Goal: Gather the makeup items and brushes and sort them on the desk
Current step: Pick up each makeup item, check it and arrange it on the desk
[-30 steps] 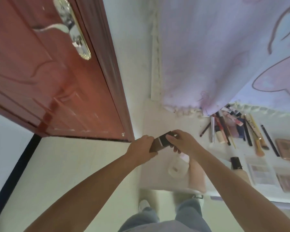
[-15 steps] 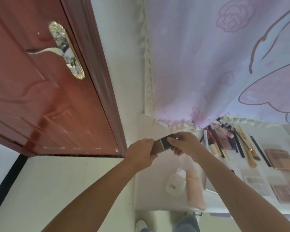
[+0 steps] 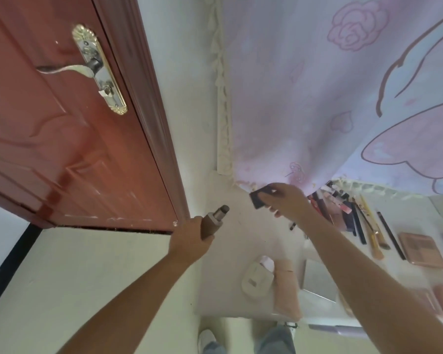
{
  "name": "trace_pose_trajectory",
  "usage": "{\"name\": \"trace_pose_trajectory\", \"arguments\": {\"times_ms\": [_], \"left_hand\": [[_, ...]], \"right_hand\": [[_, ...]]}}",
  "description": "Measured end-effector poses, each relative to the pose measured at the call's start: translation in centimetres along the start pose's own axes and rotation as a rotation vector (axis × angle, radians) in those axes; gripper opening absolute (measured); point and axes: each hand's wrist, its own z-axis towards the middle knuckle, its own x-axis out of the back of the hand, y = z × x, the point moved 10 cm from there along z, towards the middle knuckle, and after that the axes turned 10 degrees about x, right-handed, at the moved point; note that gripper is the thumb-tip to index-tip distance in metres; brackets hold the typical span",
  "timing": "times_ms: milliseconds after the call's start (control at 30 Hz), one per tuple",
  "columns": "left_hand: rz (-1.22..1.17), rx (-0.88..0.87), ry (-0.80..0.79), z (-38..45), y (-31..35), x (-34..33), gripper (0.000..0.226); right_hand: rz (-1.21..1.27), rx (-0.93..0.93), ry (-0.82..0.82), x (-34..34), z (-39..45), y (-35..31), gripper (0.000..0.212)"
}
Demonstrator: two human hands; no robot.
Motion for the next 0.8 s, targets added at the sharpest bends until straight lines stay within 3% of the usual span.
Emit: {"name": "trace_pose_trajectory", "arguments": {"times_ms": [100,200,500,633,800], "left_hand": [[-0.052,0.021,-0.002,-0.6,1.4,-1.5,0.033],[-0.082,0.034,-0.028,-1.5,1.6,-3.3,0.032],[-0.244,0.092,-0.142,-4.1,0.0,-7.5,0.032],[-0.353,0.160,-0.144,-4.5,-1.2,-8.2,0.029],[-0.309,0.179,-0.094,-5.0,-2.6,-7.8,0.037]], "right_hand": [[-0.213,0.108,-0.010,-1.3,0.0,-1.2,0.028],[-0.375,0.127,-0.140,-3.3,-0.6,-0.9,0.029],[-0.466,0.093,-0.296,-6.9,-3.8,1.1,0.033],[-0.588,0.131,-0.337,-8.0,-4.9,1.2,0.048],[-0.623,0.183,-0.330,-9.2,-5.2,0.5,0.046]]}}
